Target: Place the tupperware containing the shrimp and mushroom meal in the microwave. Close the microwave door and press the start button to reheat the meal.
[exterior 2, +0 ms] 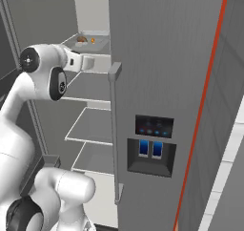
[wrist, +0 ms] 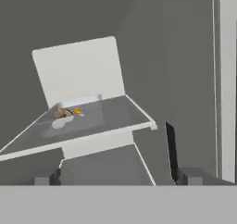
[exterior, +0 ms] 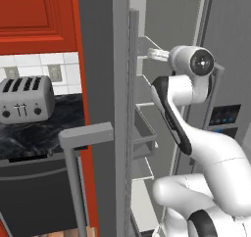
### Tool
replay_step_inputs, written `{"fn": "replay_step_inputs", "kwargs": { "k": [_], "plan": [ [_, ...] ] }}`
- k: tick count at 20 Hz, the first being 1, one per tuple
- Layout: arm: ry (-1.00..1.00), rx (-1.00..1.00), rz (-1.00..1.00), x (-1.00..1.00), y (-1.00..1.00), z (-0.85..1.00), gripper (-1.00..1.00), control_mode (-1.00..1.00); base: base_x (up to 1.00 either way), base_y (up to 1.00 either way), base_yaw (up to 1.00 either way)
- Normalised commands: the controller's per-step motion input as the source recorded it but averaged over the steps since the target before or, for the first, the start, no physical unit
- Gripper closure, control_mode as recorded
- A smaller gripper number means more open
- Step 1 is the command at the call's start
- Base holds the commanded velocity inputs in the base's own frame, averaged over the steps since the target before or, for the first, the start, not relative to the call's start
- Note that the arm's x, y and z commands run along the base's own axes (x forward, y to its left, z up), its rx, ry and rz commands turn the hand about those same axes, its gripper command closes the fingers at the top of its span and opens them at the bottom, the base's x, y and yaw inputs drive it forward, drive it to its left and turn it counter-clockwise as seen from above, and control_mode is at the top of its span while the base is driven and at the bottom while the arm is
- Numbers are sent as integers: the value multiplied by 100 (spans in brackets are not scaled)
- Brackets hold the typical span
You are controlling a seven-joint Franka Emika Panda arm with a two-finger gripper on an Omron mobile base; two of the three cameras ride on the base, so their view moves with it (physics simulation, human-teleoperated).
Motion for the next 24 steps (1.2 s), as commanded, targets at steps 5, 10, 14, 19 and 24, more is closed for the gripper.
{"fn": "replay_step_inputs", "kwargs": {
  "k": [5, 10, 14, 19, 24],
  "plan": [
    [30, 24, 0, 0, 0, 43, -100, -100, 0, 0, 0],
    [19, 20, -6, 0, 10, 18, -100, -100, 0, 0, 0],
    [4, 19, -3, 0, 6, -1, -100, -100, 0, 0, 0],
    [0, 13, 0, 8, 2, -40, -100, -100, 0, 0, 0],
    [-3, 7, 0, 8, 11, -64, -100, -100, 0, 0, 0]
  ]
}}
